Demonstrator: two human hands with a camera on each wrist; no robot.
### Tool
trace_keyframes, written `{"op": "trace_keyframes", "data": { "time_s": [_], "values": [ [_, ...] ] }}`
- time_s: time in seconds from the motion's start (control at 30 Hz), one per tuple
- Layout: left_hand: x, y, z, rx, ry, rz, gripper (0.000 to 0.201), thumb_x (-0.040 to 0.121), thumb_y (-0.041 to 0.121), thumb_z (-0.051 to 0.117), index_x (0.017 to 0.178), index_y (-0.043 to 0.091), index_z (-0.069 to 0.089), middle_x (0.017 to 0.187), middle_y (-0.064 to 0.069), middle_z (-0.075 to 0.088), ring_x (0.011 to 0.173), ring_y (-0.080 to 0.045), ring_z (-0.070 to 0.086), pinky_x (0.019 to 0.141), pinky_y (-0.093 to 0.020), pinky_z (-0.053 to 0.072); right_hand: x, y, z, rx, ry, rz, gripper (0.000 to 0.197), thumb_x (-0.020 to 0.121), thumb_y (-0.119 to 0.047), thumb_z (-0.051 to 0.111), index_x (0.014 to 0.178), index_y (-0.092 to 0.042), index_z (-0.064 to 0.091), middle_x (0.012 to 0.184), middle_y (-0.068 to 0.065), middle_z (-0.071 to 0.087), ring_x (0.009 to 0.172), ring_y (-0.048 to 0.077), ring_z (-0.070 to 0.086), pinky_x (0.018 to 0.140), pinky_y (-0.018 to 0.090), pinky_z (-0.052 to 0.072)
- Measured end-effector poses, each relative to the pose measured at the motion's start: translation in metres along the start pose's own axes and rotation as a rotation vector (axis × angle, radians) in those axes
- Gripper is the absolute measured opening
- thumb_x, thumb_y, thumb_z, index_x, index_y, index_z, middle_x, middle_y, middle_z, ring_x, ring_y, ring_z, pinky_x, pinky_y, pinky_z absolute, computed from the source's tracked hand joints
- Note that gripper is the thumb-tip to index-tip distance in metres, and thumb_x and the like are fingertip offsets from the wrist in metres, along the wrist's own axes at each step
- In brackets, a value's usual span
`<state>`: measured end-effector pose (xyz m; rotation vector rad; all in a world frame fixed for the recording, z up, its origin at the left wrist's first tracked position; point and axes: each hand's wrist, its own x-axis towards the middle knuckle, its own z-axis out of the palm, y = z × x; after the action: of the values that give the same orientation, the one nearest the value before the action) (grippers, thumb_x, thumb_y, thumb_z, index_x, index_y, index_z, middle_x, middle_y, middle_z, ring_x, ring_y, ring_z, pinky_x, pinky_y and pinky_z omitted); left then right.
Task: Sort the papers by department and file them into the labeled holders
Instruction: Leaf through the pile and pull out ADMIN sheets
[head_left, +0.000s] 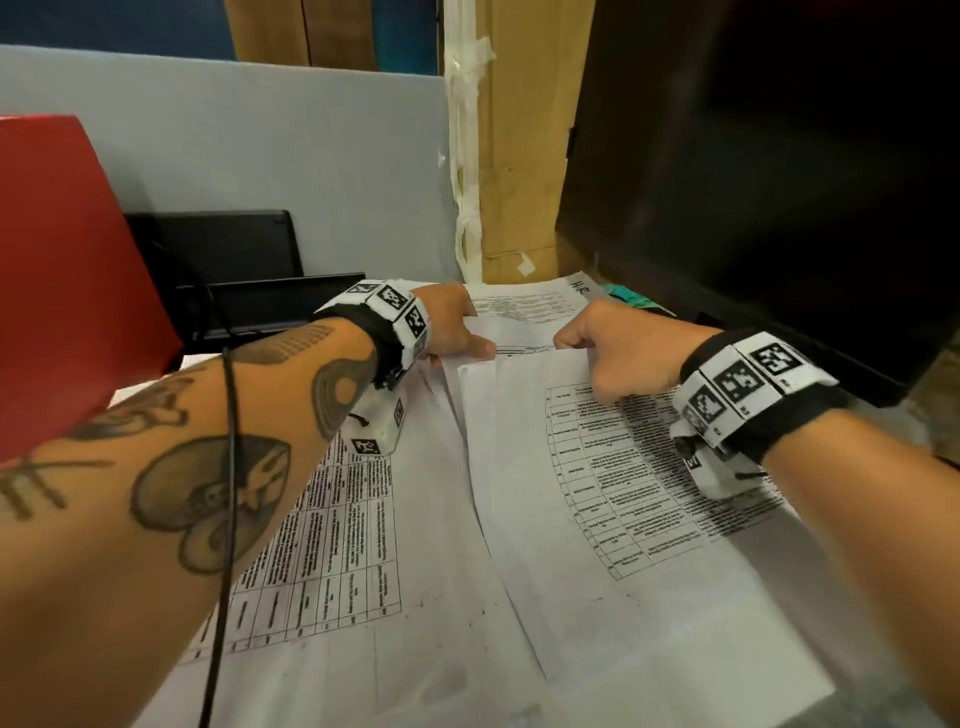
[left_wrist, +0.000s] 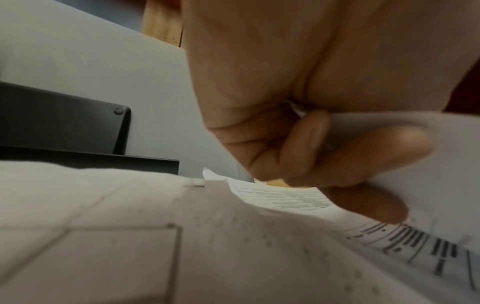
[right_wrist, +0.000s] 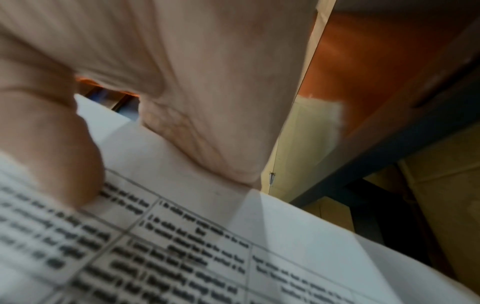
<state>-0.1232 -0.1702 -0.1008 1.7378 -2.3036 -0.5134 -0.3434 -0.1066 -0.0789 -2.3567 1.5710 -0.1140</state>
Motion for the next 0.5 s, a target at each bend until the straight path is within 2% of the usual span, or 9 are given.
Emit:
{"op": "trace_keyframes", "data": {
  "time_s": [0.03,0.07,0.1,0.2,0.23,0.3,0.37,0.43,0.5],
  "values": [
    [-0.001,0.000,-0.001,0.022,0.007,0.003,0.029,0.096,0.040,0.070,0.123,0.030,0.064,0.089,0.003,0.073,0.068,-0.023,0.071,0.058,-0.024,0.053,0.003,-0.001,0.001,-0.007,-0.003,0.013,0.048,0.071,0.010,0.066,0.107,-0.019,0.077,0.108,0.002,0.075,0.103,0.028,0.069,0.089,0.044,0.061],
    [-0.002,0.000,-0.002,0.063,0.021,0.005,0.037,0.098,0.038,0.067,0.132,0.025,0.063,0.103,-0.002,0.074,0.087,-0.030,0.073,0.067,-0.024,0.048,0.005,-0.001,0.002,-0.005,-0.015,0.021,0.046,0.071,0.009,0.065,0.104,-0.021,0.077,0.107,0.001,0.075,0.103,0.027,0.069,0.089,0.046,0.062],
    [-0.003,0.000,-0.003,0.091,0.041,-0.003,0.041,0.099,0.038,0.066,0.136,0.019,0.062,0.110,-0.005,0.074,0.097,-0.032,0.071,0.071,-0.022,0.045,0.007,-0.001,0.002,0.001,-0.026,0.022,0.044,0.071,0.008,0.065,0.100,-0.022,0.078,0.103,0.001,0.076,0.100,0.027,0.070,0.086,0.047,0.063],
    [-0.005,-0.002,-0.004,0.111,0.051,-0.043,0.050,0.096,0.044,0.068,0.137,0.015,0.062,0.104,-0.004,0.072,0.096,-0.028,0.071,0.051,-0.018,0.039,0.011,-0.003,0.001,-0.004,-0.036,0.040,0.042,0.071,0.007,0.063,0.097,-0.021,0.079,0.100,0.006,0.077,0.096,0.027,0.071,0.083,0.049,0.064],
    [-0.004,-0.003,-0.004,0.125,0.047,-0.048,0.052,0.095,0.047,0.069,0.137,0.016,0.062,0.102,-0.002,0.071,0.097,-0.027,0.071,0.049,-0.016,0.037,0.012,-0.004,0.001,-0.011,-0.034,0.044,0.043,0.071,0.007,0.063,0.100,-0.021,0.079,0.101,0.006,0.077,0.096,0.027,0.071,0.084,0.049,0.064],
    [-0.002,-0.007,-0.007,0.120,0.034,-0.062,0.050,0.093,0.051,0.069,0.131,0.018,0.066,0.088,0.006,0.065,0.076,-0.020,0.067,0.048,-0.020,0.041,0.014,-0.006,0.000,-0.033,-0.039,0.065,0.045,0.072,0.006,0.063,0.104,-0.020,0.078,0.102,0.006,0.076,0.095,0.027,0.071,0.084,0.048,0.064],
    [0.000,-0.015,-0.014,0.081,0.028,-0.096,0.040,0.095,0.052,0.066,0.119,0.022,0.071,0.087,0.004,0.068,0.065,-0.016,0.064,0.052,-0.024,0.052,0.017,-0.007,-0.003,-0.074,-0.043,0.082,0.046,0.070,0.005,0.064,0.105,-0.021,0.078,0.100,0.005,0.076,0.094,0.027,0.070,0.083,0.047,0.064],
    [0.000,-0.031,-0.027,0.073,0.047,-0.152,0.033,0.101,0.051,0.056,0.111,0.023,0.070,0.103,-0.004,0.073,0.077,-0.023,0.070,0.069,-0.032,0.062,0.021,-0.009,-0.007,-0.135,-0.041,0.098,0.046,0.068,0.005,0.065,0.104,-0.019,0.077,0.100,0.008,0.075,0.094,0.029,0.069,0.082,0.048,0.064],
    [-0.003,-0.053,-0.044,0.050,0.093,-0.218,0.033,0.104,0.044,0.050,0.109,0.019,0.071,0.113,-0.009,0.074,0.096,-0.031,0.073,0.085,-0.041,0.062,0.025,-0.012,-0.009,-0.191,-0.035,0.107,0.040,0.067,0.005,0.066,0.101,-0.014,0.076,0.097,0.009,0.073,0.096,0.032,0.068,0.081,0.047,0.063]
  ]
}}
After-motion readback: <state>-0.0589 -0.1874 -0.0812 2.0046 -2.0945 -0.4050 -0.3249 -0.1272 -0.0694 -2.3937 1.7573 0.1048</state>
